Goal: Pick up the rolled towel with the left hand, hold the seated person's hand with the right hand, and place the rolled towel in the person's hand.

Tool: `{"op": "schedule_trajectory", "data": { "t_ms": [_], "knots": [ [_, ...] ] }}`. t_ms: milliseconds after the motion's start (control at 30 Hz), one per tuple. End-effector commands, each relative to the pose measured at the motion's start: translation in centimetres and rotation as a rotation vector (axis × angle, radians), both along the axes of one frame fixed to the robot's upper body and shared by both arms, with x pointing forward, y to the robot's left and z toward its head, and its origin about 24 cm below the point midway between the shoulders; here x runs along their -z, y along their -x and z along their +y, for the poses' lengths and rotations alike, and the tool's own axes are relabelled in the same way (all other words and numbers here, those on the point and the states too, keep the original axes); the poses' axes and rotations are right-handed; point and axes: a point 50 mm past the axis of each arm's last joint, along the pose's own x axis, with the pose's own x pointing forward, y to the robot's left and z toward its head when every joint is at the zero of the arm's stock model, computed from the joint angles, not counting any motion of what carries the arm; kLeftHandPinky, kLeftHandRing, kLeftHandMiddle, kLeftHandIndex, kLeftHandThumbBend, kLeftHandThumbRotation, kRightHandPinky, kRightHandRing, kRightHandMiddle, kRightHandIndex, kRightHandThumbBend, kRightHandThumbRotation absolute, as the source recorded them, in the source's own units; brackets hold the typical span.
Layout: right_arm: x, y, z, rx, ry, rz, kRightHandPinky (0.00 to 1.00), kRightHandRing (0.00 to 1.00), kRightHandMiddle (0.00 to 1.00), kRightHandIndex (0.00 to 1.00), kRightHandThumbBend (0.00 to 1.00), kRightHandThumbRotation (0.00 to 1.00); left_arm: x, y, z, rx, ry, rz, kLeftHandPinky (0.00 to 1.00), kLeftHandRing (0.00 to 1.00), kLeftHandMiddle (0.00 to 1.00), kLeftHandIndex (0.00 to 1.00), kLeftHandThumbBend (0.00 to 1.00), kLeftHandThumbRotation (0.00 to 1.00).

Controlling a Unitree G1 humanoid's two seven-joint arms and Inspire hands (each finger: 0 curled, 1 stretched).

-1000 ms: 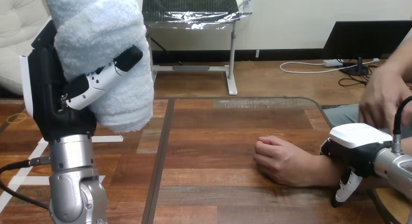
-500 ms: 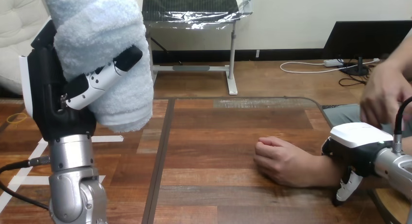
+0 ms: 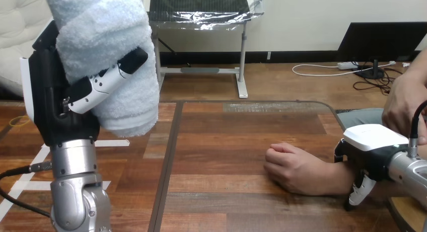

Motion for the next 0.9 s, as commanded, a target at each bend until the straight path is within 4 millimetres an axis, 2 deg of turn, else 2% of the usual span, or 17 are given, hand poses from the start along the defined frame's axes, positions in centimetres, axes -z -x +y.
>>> {"op": "schedule_trajectory", "data": {
  "t_ms": [0,867],
  "knots": [
    [0.87,0.09,0.57,-0.005,-0.038,0.037,0.17,0.26,0.39,0.53,0.91,0.10,-2.42,-0.21,-0.38,0.012,-0.026,-0.114,0.23,0.28,0.35,0.39,0.55,0.00],
    [0.91,0.02,0.40,-0.023,-0.081,-0.022,0.14,0.21,0.33,0.49,0.88,0.03,-2.44,-0.17,-0.36,0.007,-0.032,-0.114,0.23,0.28,0.34,0.39,0.56,0.00]
  ]
}}
